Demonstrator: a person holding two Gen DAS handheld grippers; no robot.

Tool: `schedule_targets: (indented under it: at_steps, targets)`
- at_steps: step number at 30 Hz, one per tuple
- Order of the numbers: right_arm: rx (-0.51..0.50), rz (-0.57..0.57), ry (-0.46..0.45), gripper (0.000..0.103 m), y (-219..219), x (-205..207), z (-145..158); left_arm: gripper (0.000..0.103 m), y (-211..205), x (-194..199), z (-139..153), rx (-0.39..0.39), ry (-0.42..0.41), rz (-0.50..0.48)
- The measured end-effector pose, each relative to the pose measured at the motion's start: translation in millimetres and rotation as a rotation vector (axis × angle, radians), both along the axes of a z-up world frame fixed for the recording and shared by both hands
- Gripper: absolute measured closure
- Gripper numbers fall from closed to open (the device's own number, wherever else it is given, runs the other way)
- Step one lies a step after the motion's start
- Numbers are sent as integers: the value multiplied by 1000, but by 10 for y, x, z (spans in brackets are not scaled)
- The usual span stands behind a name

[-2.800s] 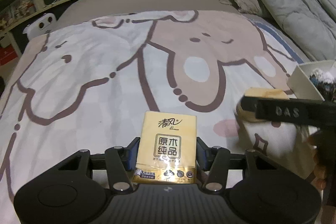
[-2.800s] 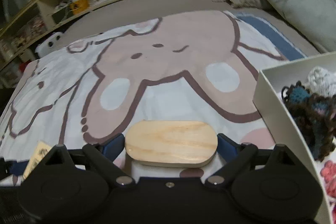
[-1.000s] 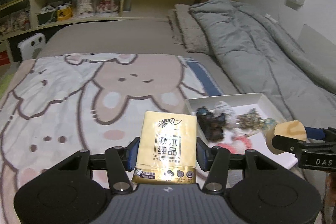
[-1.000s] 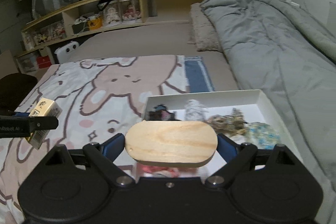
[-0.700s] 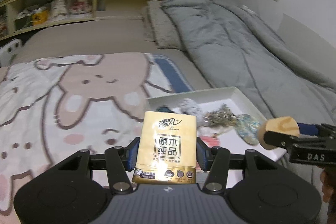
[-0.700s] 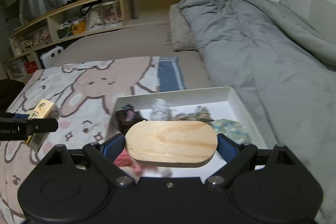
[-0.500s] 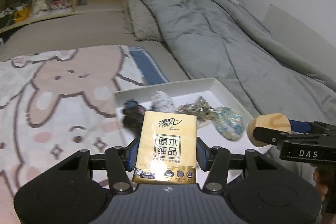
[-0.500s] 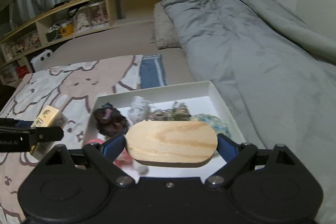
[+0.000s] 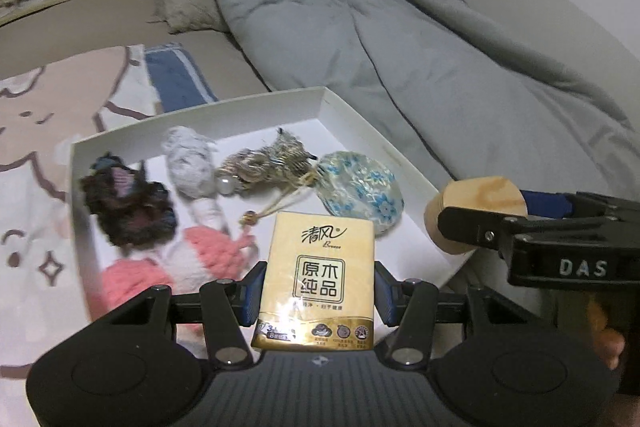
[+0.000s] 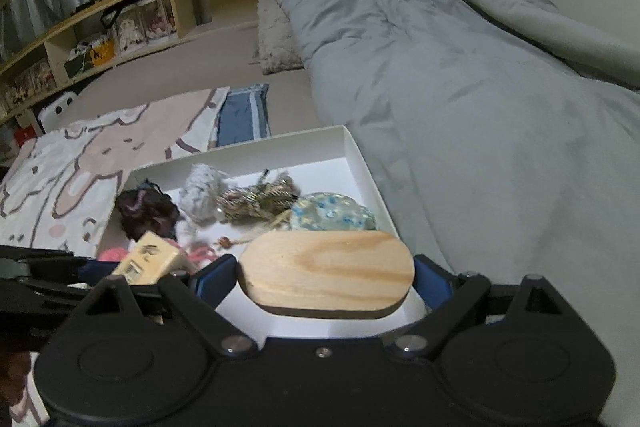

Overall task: Organize objects
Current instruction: 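Lift both held items and carry them over the white box, then lower the tissue pack and wooden block into the box and open both tools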

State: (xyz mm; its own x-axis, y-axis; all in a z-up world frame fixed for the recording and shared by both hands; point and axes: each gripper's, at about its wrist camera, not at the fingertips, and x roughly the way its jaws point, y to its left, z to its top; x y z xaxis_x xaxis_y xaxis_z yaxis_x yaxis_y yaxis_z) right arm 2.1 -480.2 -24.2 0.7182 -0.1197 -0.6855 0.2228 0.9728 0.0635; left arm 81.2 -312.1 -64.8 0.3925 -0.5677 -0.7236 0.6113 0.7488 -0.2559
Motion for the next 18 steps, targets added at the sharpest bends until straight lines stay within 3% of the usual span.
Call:
schedule_targets:
  at_steps: [8, 16, 17, 18]
  targets:
    - [30, 22, 12, 9, -170, 15, -111, 49, -277, 168, -291, -43, 76, -28]
    - [37, 57, 35, 9, -179, 123, -237, 48, -382, 452, -405, -9, -2, 15]
    - [35, 64, 37, 9, -171, 144, -251, 45, -383, 470, -398, -8, -10, 9]
    - [31, 71, 38, 9, -158, 158, -262, 28, -384, 494, -391, -8, -11, 4]
